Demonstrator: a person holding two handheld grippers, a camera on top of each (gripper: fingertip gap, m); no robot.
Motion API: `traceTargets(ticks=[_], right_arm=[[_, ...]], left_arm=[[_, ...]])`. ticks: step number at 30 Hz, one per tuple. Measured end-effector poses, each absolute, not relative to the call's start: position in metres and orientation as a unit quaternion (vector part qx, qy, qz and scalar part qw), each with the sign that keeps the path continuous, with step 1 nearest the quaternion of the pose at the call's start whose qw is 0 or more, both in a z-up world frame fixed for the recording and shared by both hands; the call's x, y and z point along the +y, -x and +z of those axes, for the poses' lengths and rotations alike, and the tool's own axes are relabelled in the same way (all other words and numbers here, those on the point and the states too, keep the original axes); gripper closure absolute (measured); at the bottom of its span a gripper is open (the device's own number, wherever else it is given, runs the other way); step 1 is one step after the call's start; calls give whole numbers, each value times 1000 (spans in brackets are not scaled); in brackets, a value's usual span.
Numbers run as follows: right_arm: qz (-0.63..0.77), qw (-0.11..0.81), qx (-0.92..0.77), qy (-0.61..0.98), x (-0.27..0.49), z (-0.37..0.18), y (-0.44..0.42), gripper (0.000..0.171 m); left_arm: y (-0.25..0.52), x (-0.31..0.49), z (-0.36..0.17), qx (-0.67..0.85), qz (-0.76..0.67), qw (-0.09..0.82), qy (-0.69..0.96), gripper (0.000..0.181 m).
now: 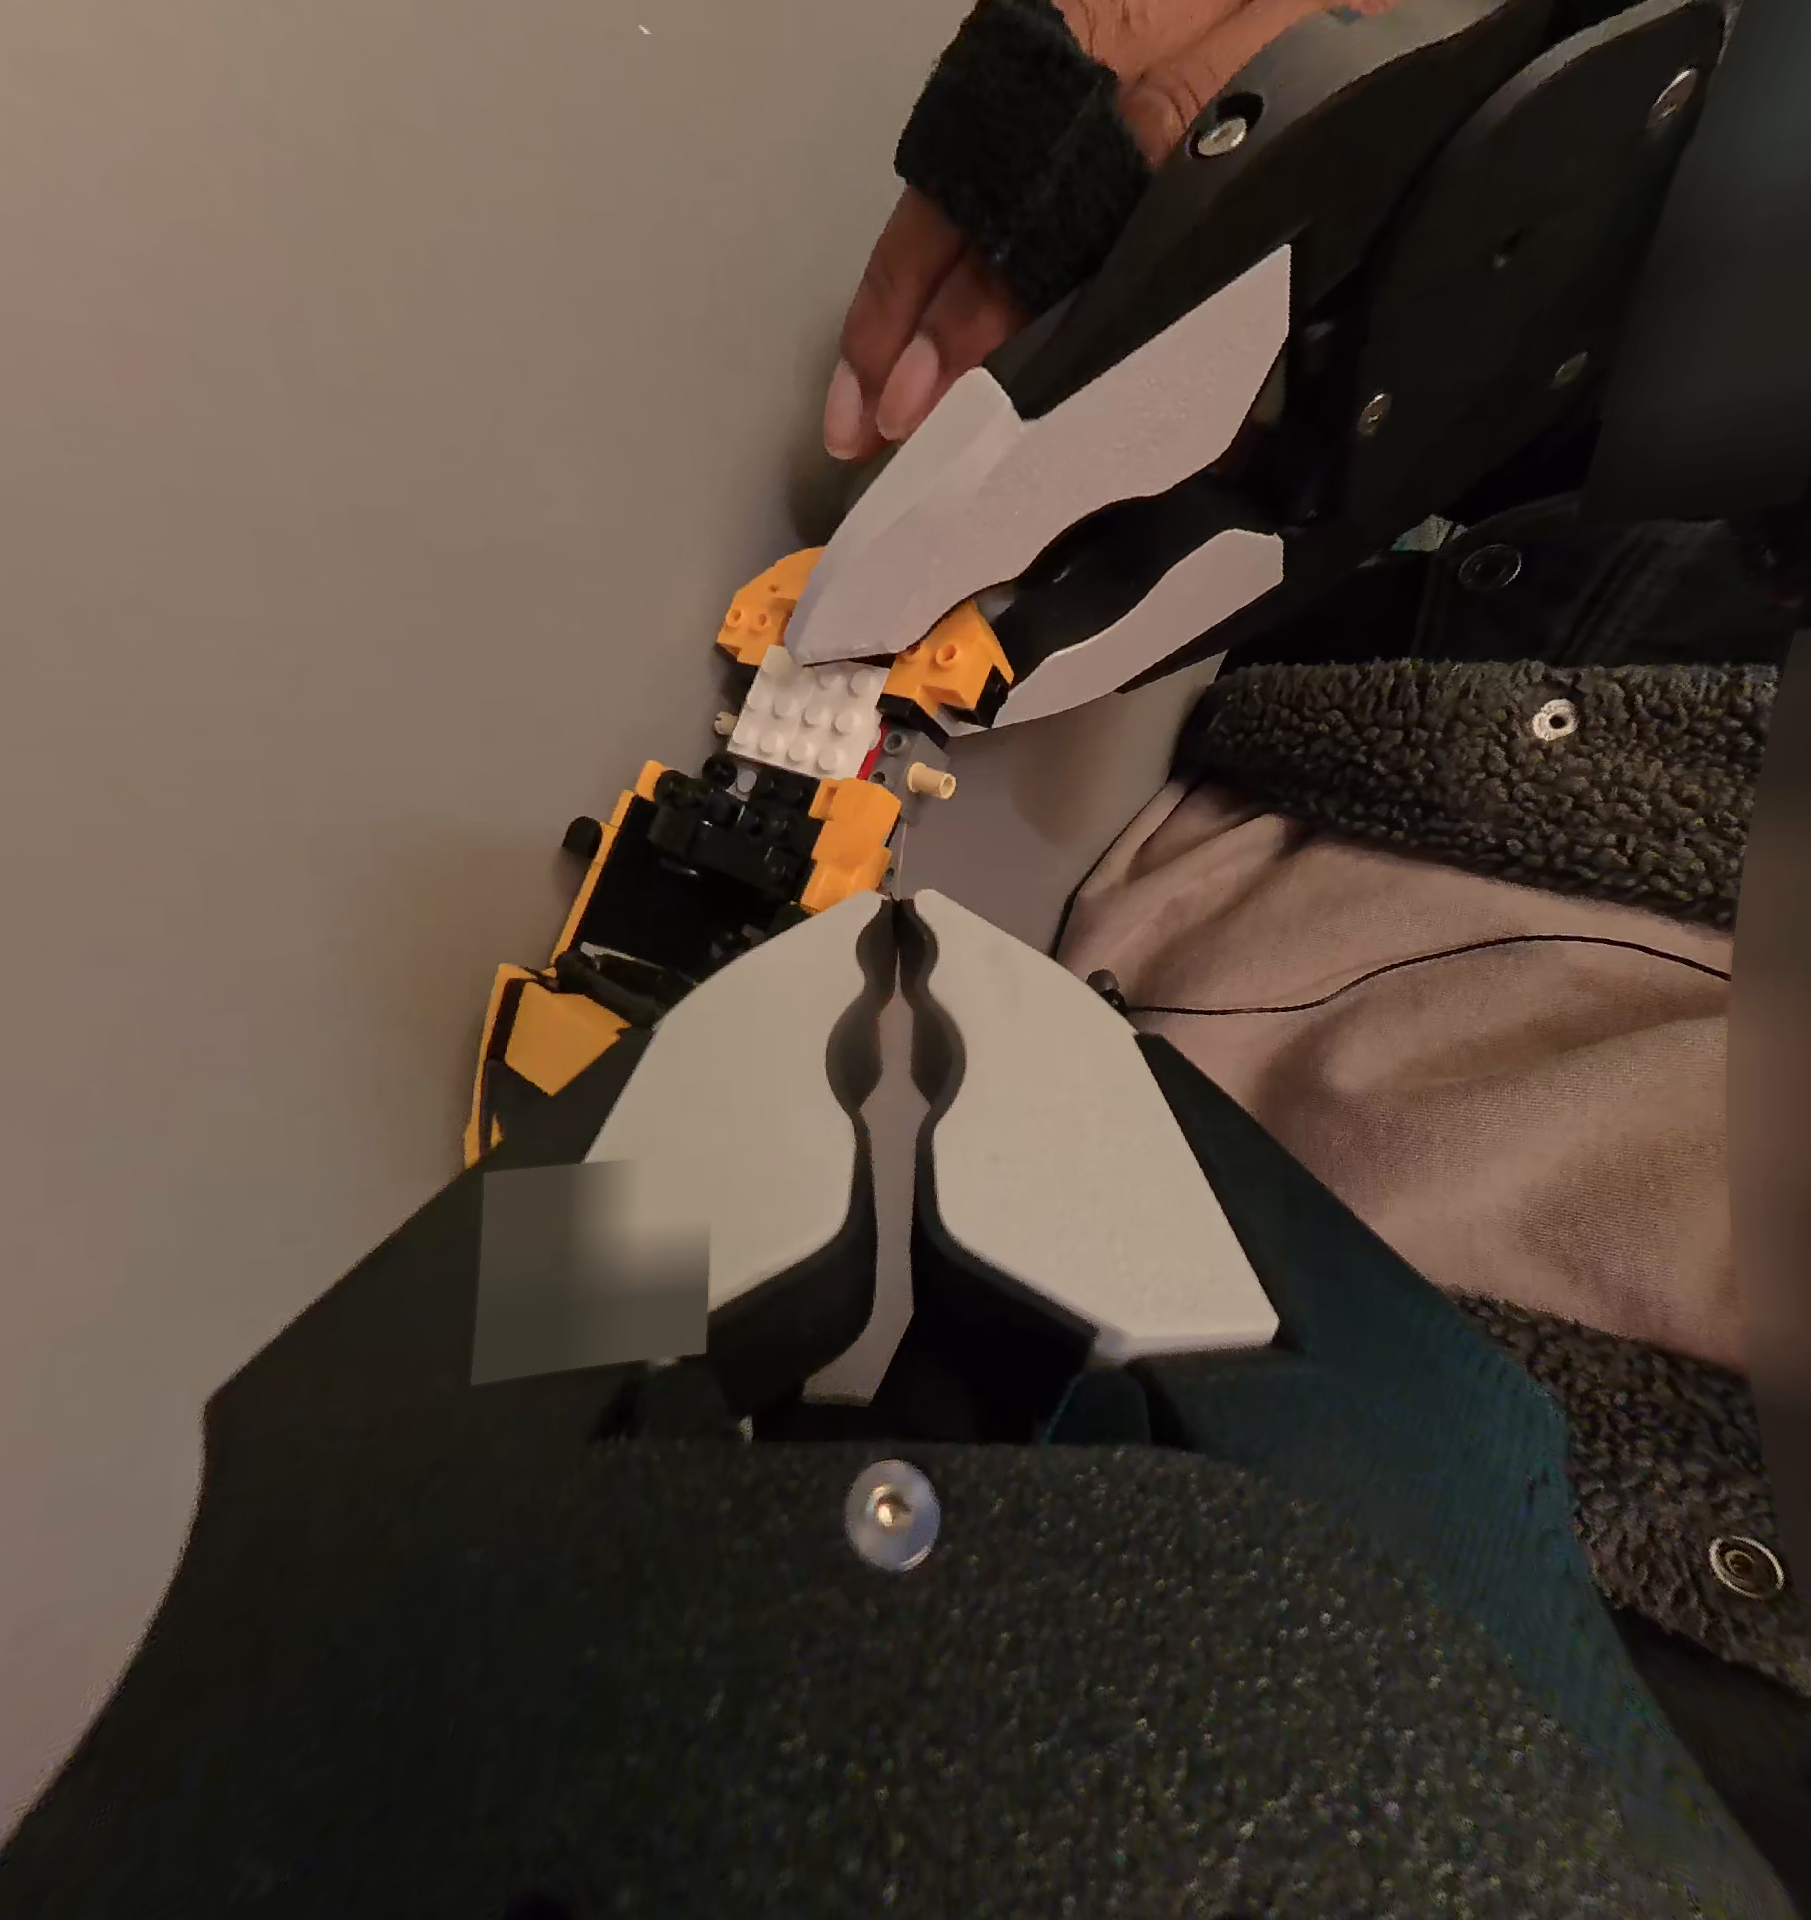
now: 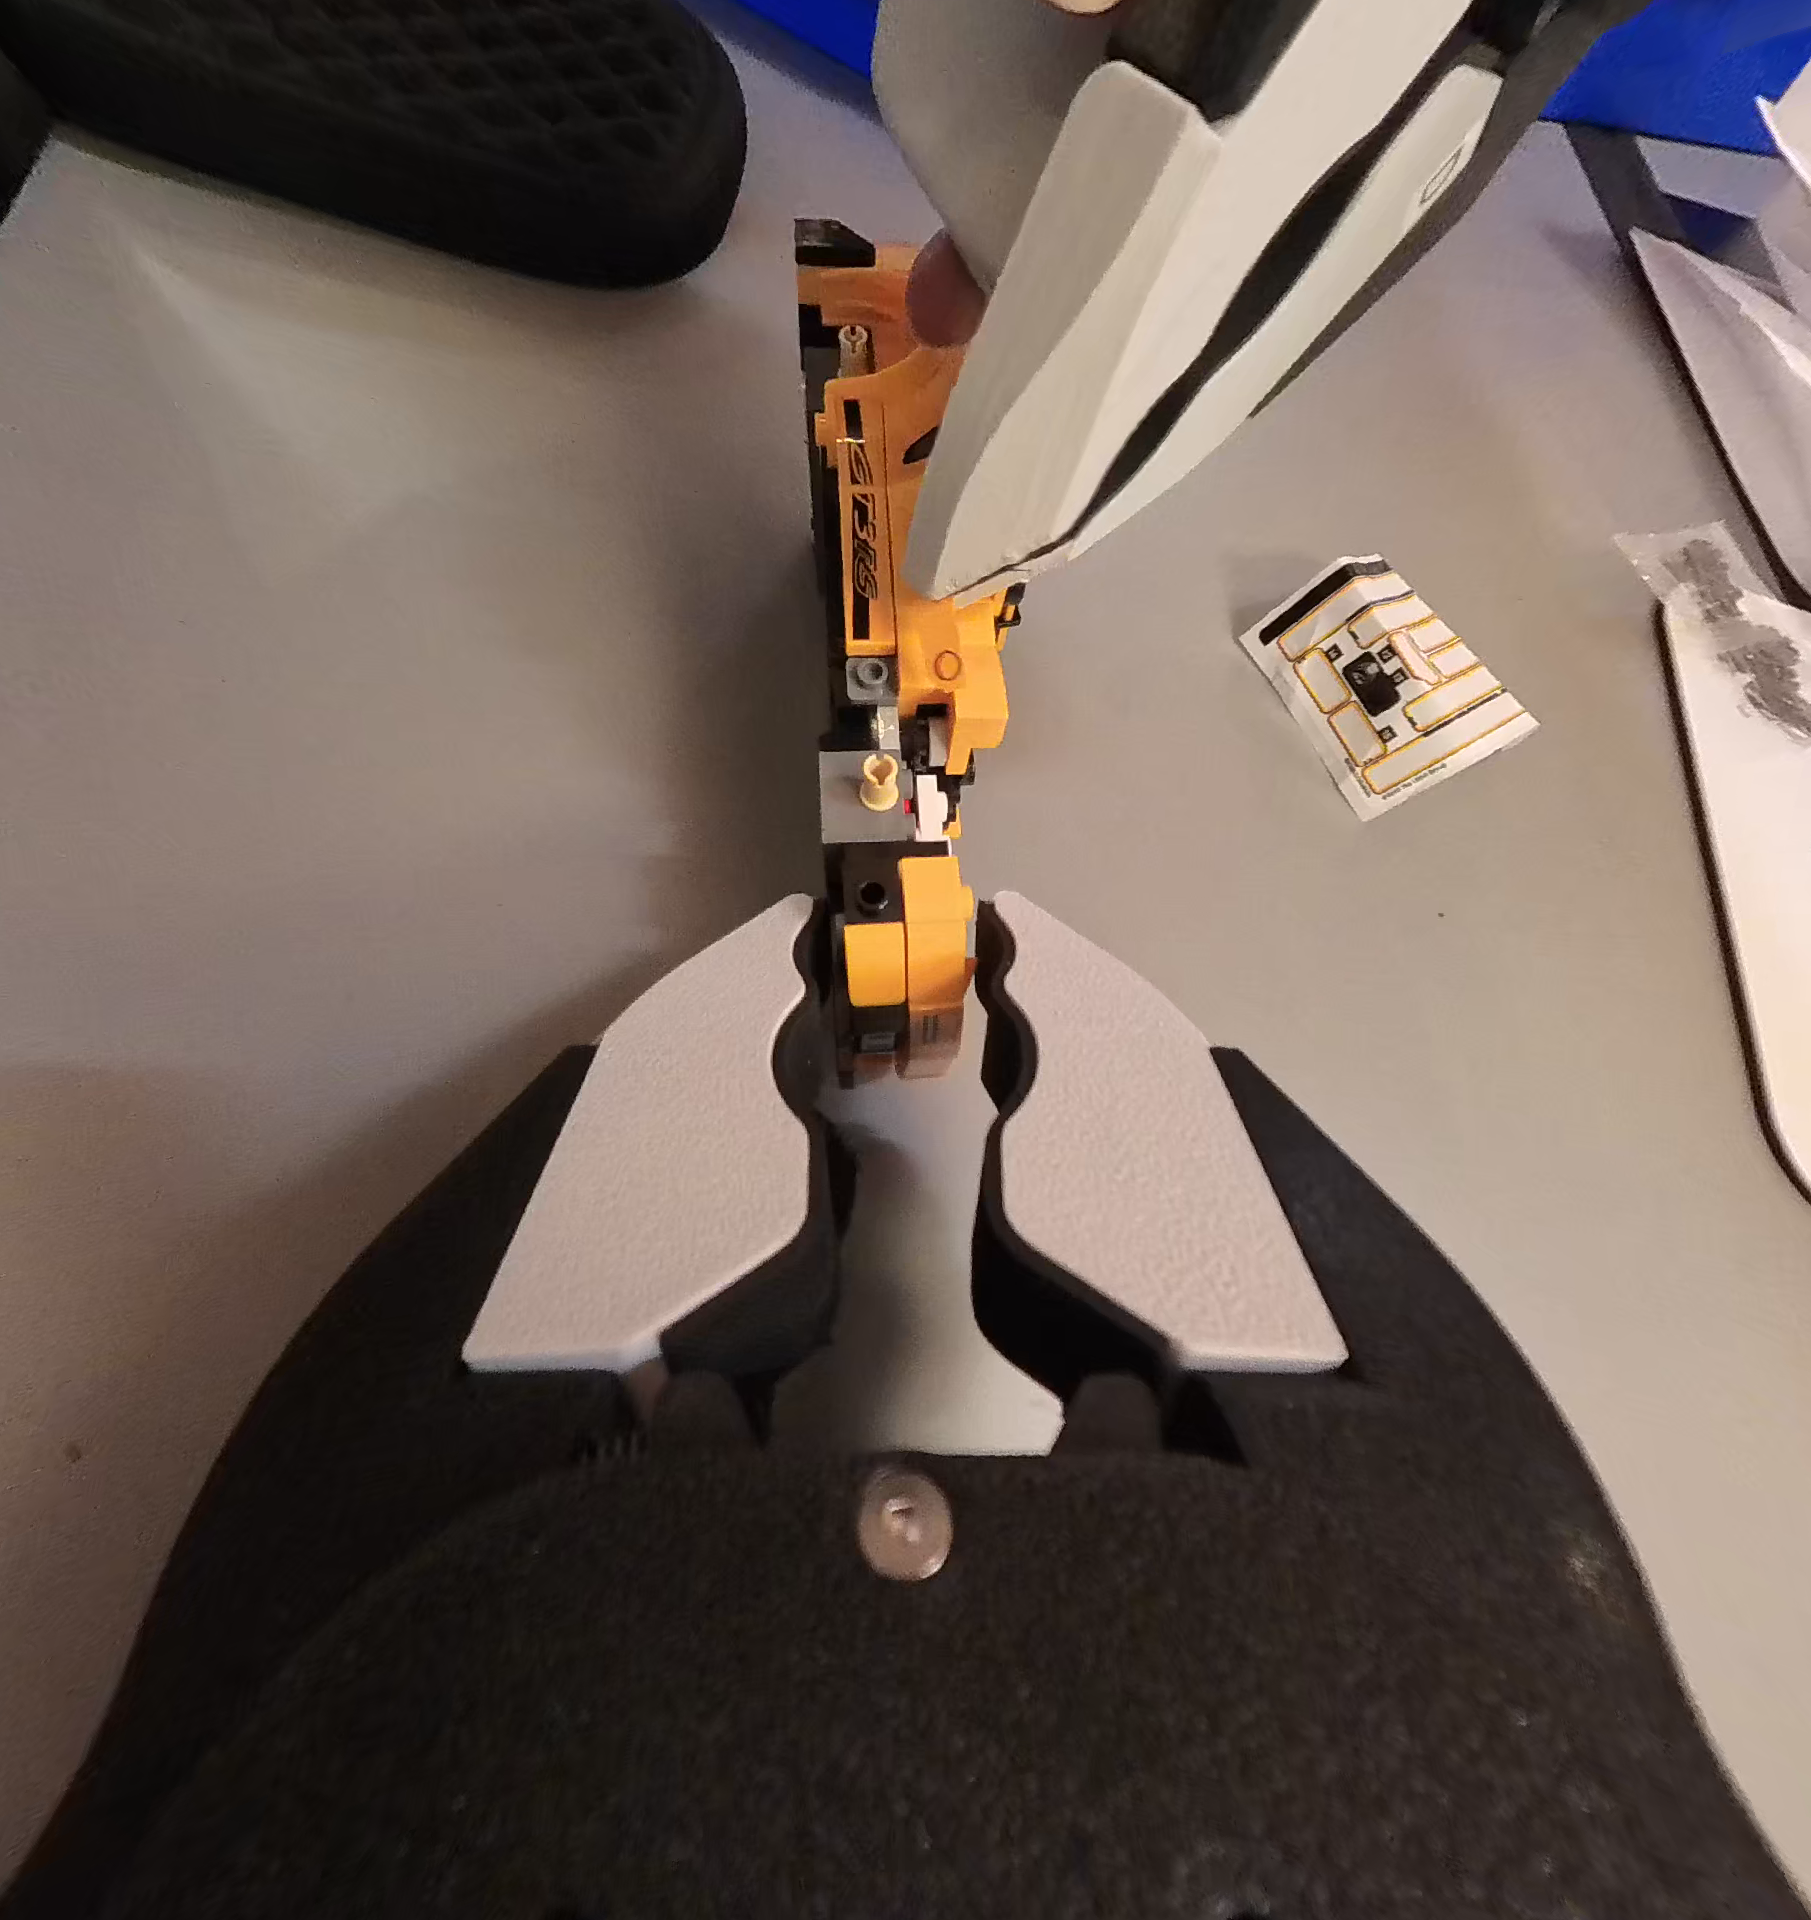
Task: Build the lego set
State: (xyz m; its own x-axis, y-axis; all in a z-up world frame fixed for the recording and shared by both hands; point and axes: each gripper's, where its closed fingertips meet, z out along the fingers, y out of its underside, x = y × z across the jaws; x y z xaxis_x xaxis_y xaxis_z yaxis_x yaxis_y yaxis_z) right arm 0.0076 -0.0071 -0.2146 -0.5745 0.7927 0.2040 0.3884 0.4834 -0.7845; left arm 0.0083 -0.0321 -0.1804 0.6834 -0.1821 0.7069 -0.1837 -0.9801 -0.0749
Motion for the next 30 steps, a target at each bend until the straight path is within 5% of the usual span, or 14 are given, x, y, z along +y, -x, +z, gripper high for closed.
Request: traceTargets(ticks=[30], right_arm=[[325, 312, -825, 342, -6, -217, -21, 145]], left_arm=[[-10, -29, -179, -89, 371, 18, -924, 181]])
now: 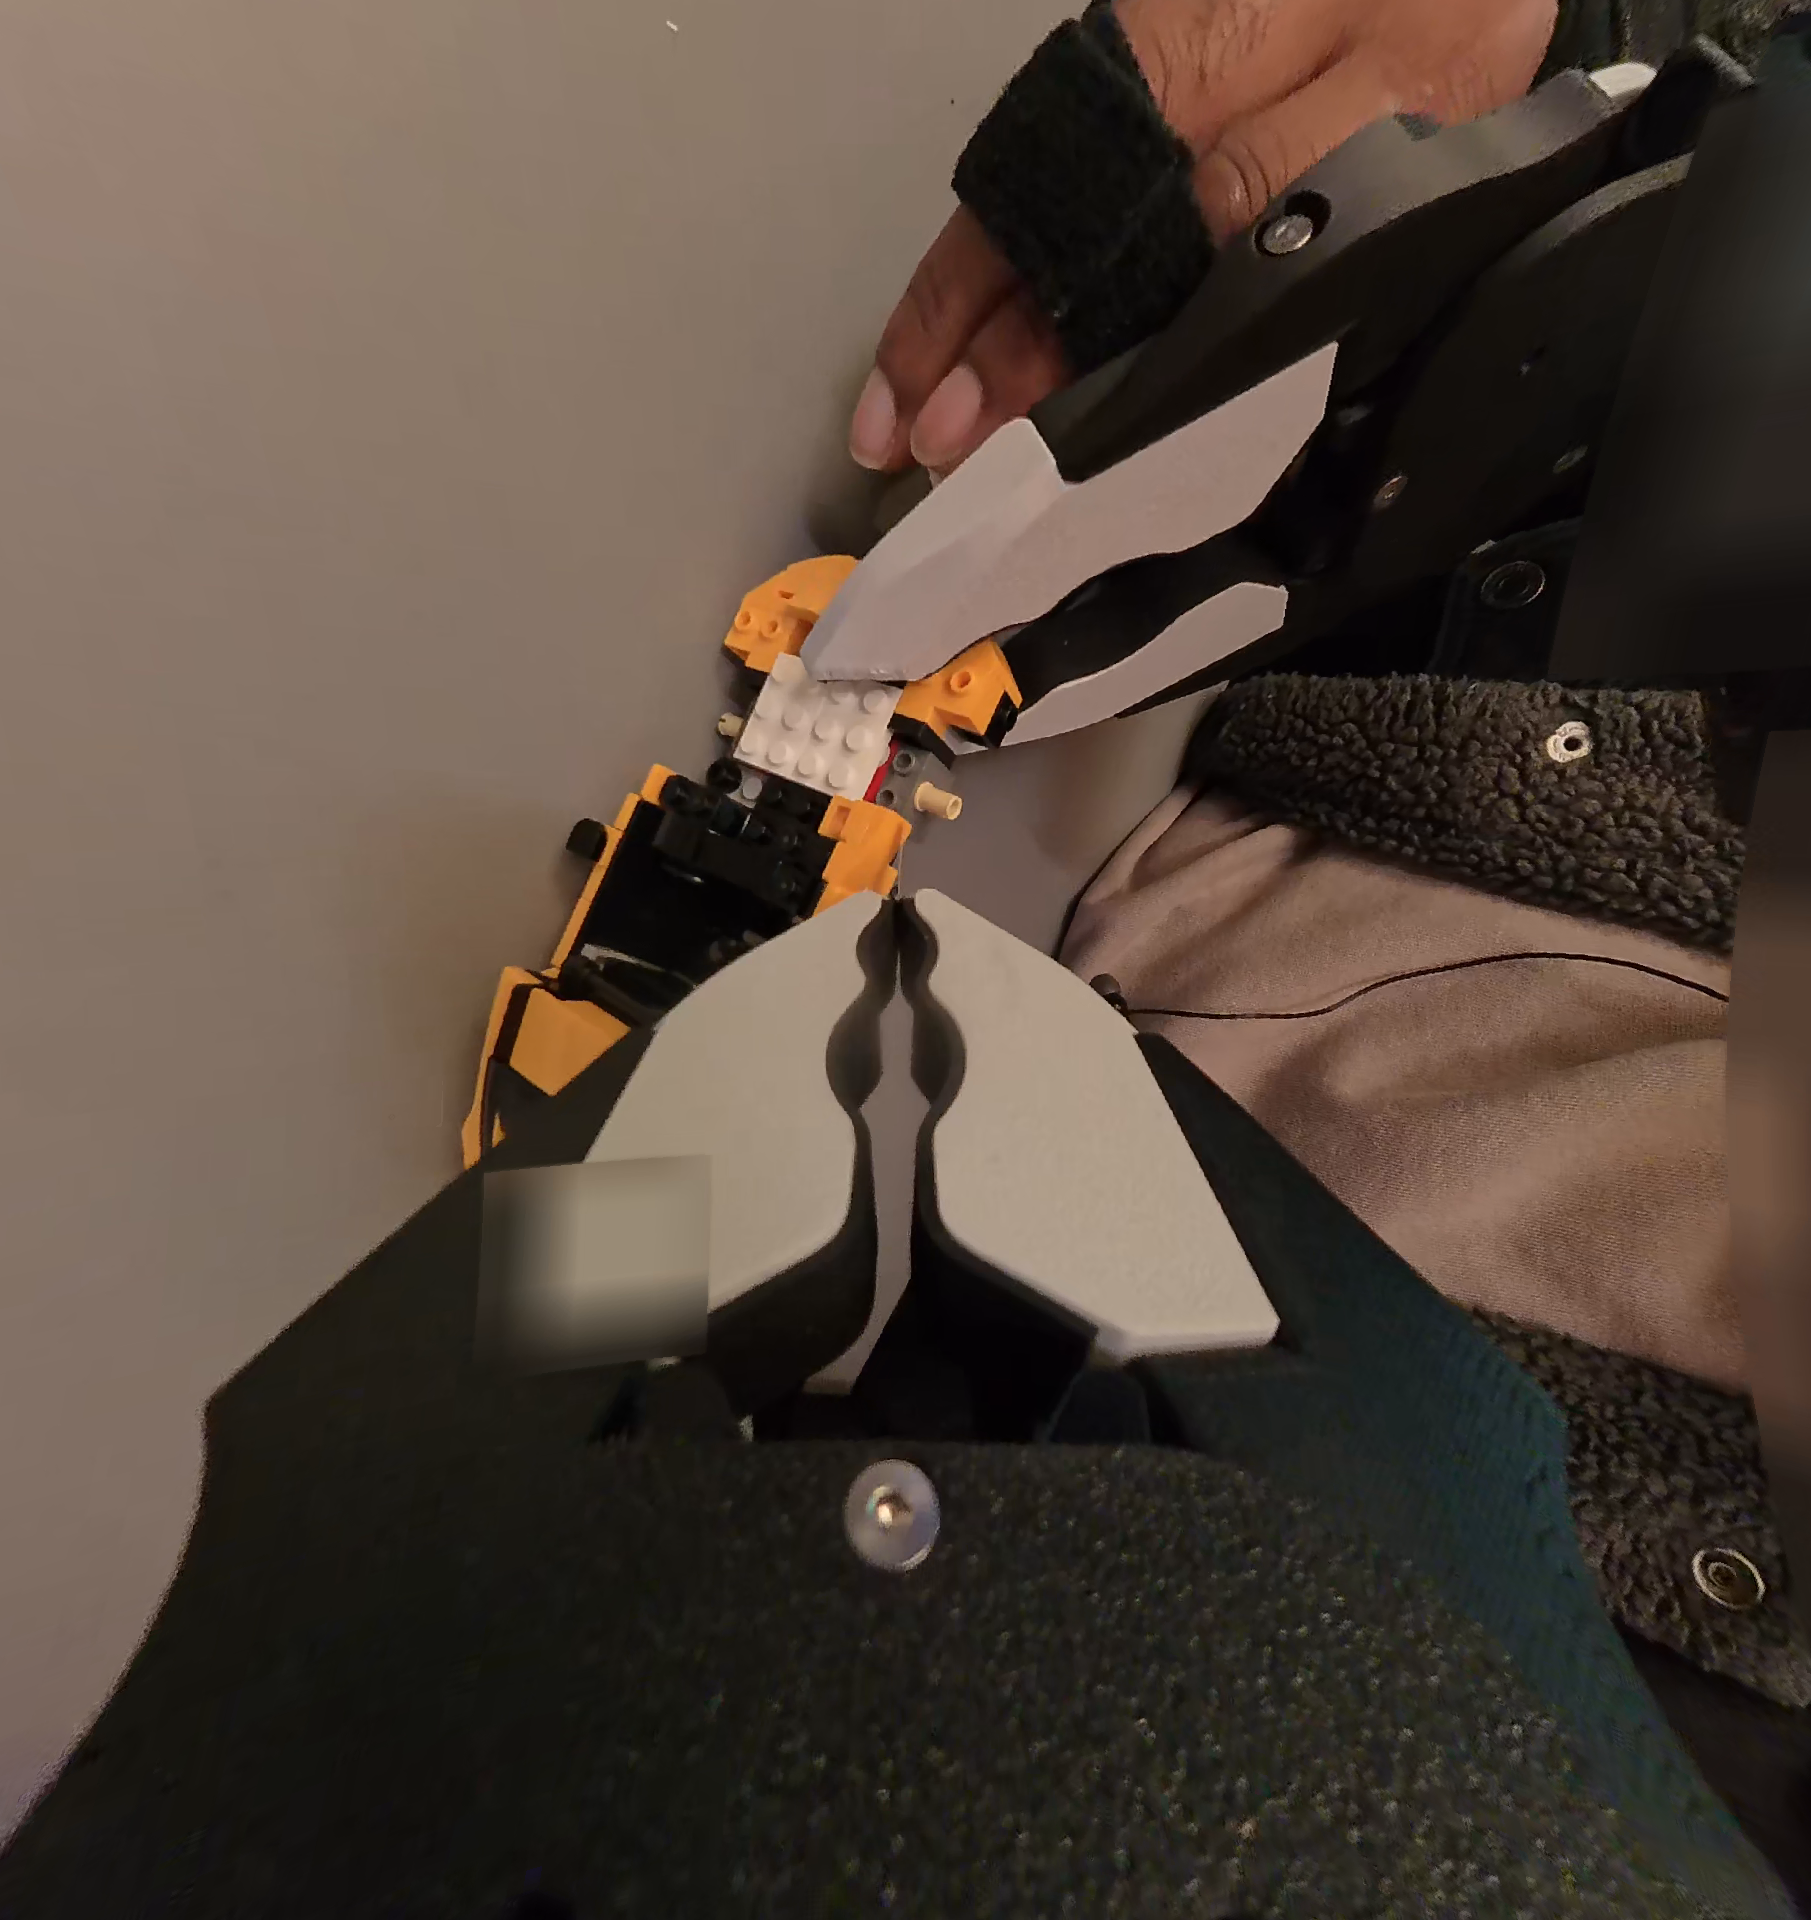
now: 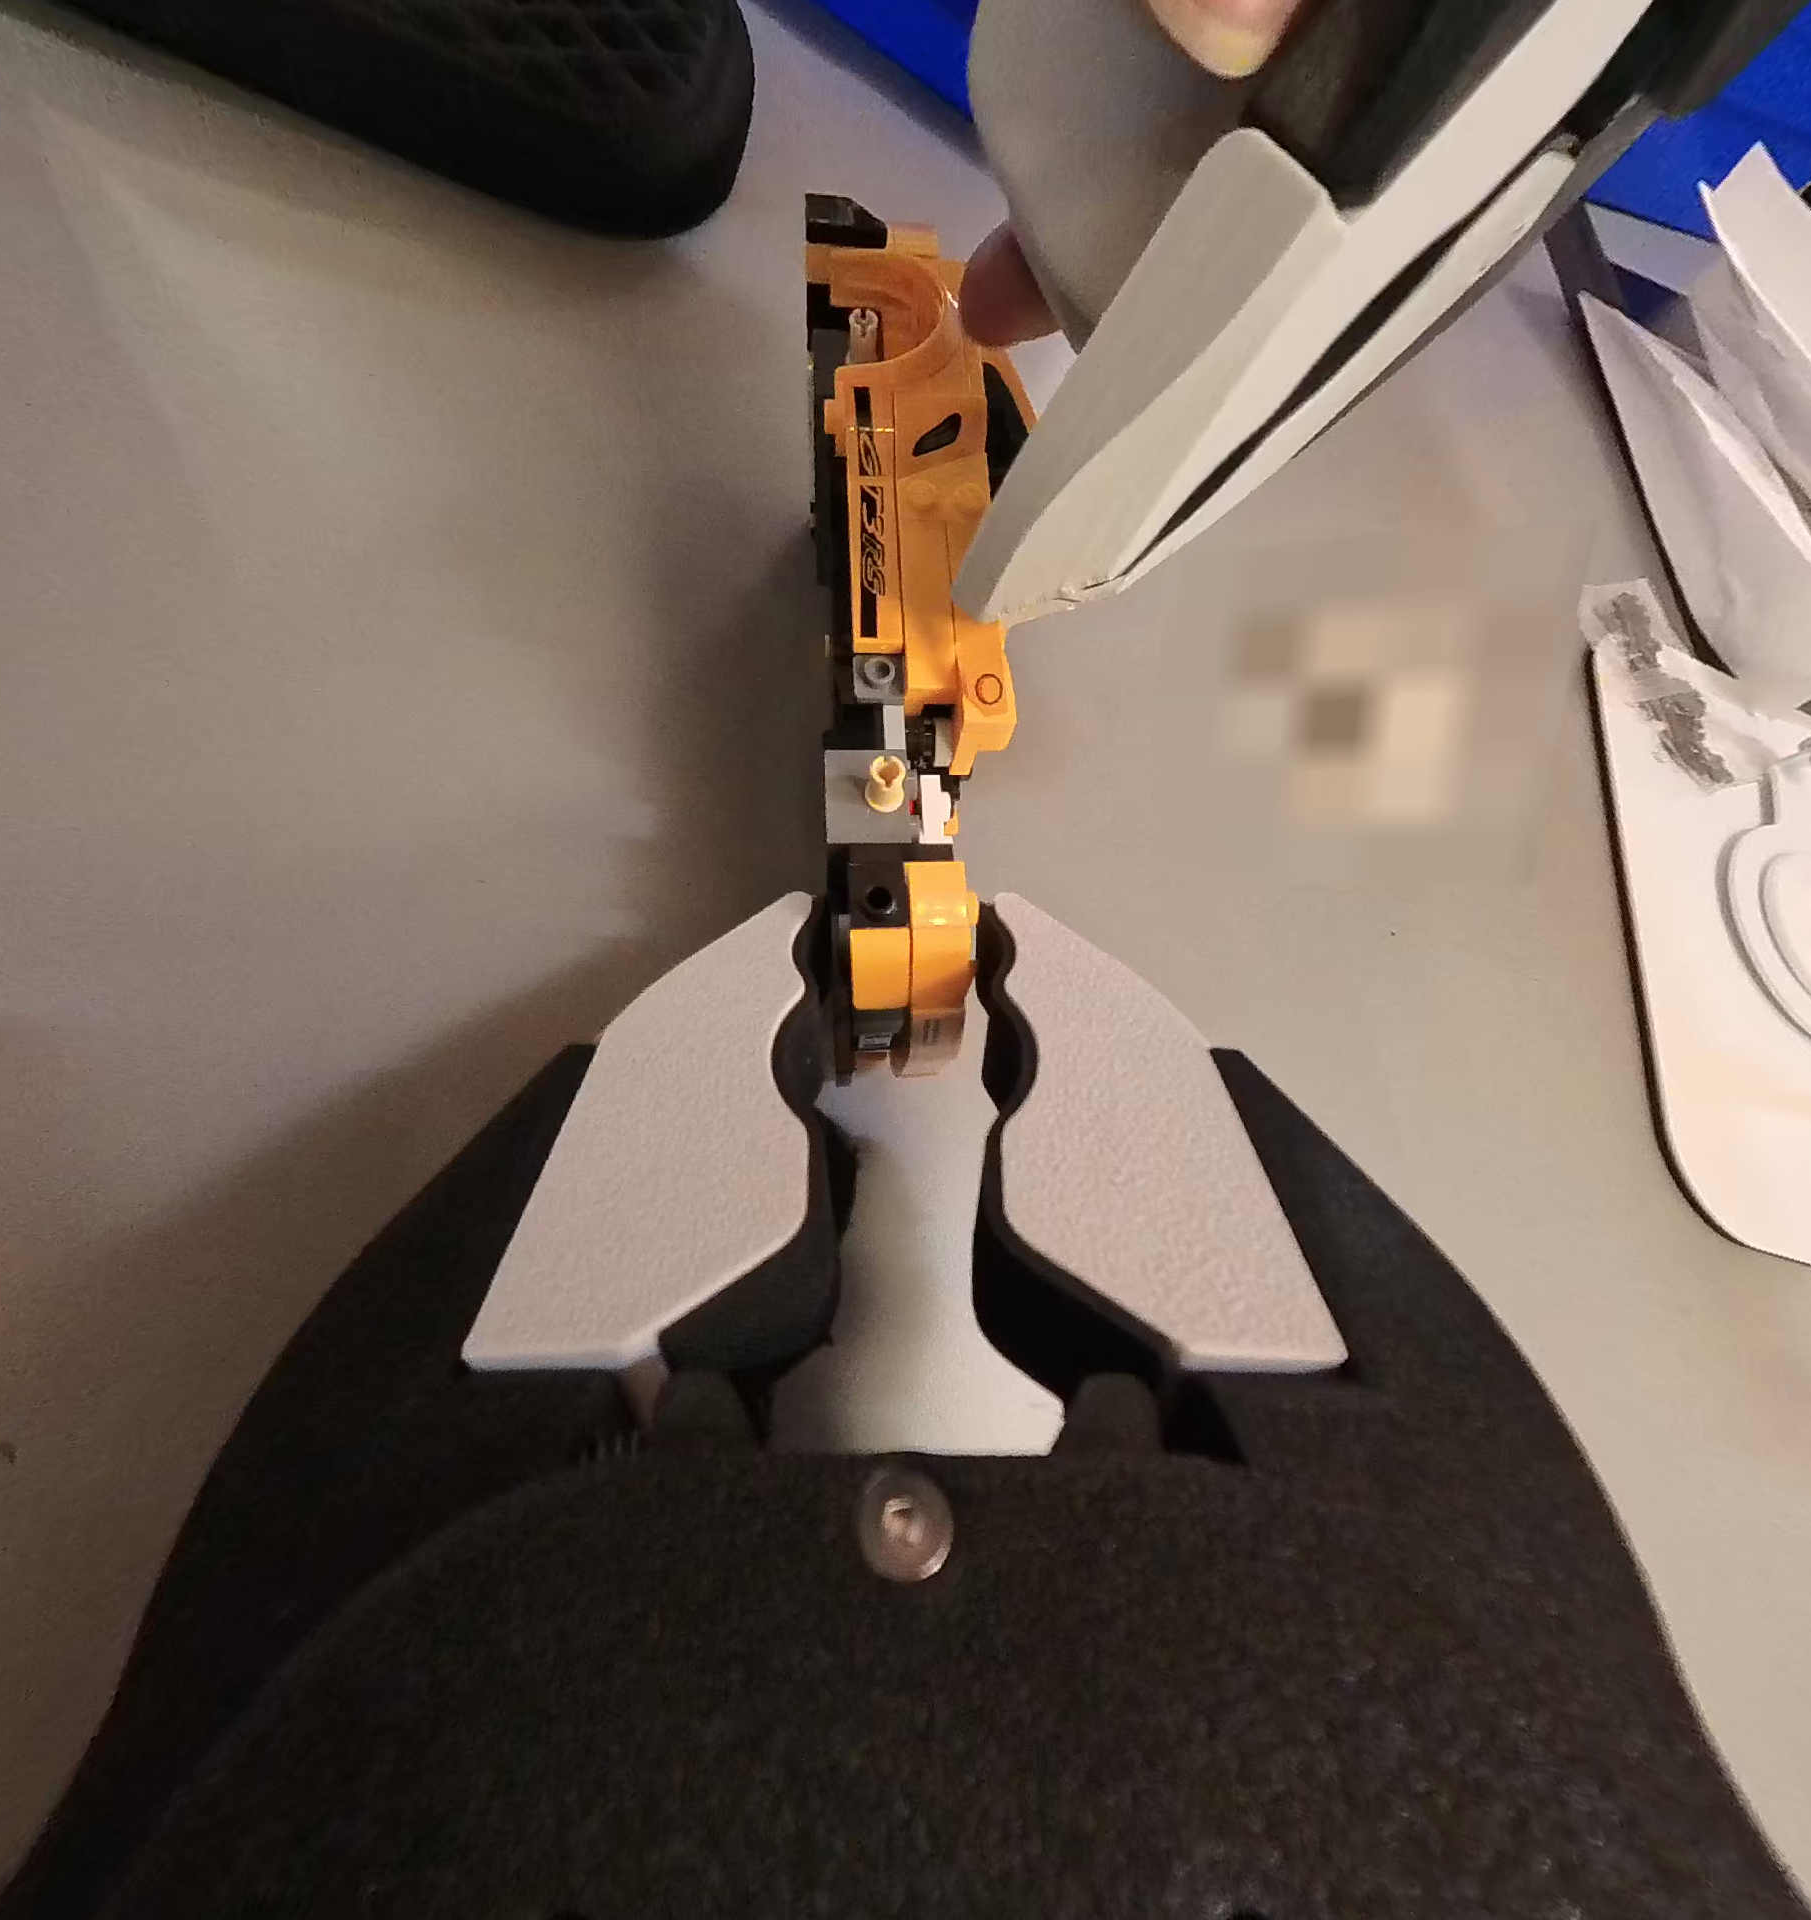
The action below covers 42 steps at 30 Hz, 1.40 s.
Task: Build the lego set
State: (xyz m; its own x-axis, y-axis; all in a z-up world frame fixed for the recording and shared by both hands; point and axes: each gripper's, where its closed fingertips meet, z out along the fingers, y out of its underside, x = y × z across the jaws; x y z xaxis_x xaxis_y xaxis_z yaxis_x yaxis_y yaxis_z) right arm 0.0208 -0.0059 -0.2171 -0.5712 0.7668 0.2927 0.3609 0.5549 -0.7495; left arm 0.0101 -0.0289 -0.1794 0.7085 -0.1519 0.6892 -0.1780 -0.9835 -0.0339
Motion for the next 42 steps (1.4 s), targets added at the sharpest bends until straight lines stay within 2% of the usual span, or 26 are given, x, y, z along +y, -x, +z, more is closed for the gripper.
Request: traceTargets(ticks=[29, 33, 42], right_arm=[[306, 331, -829, 332, -9, -217, -32, 145], [330, 300, -826, 344, -13, -216, -36, 146], [450, 172, -808, 339, -42, -203, -72, 146]], left_arm=[[-15, -30, -180, -78, 335, 60, -937, 181], [-17, -32, -180, -80, 335, 69, -936, 181], [-49, -58, -173, -74, 391, 87, -913, 181]])
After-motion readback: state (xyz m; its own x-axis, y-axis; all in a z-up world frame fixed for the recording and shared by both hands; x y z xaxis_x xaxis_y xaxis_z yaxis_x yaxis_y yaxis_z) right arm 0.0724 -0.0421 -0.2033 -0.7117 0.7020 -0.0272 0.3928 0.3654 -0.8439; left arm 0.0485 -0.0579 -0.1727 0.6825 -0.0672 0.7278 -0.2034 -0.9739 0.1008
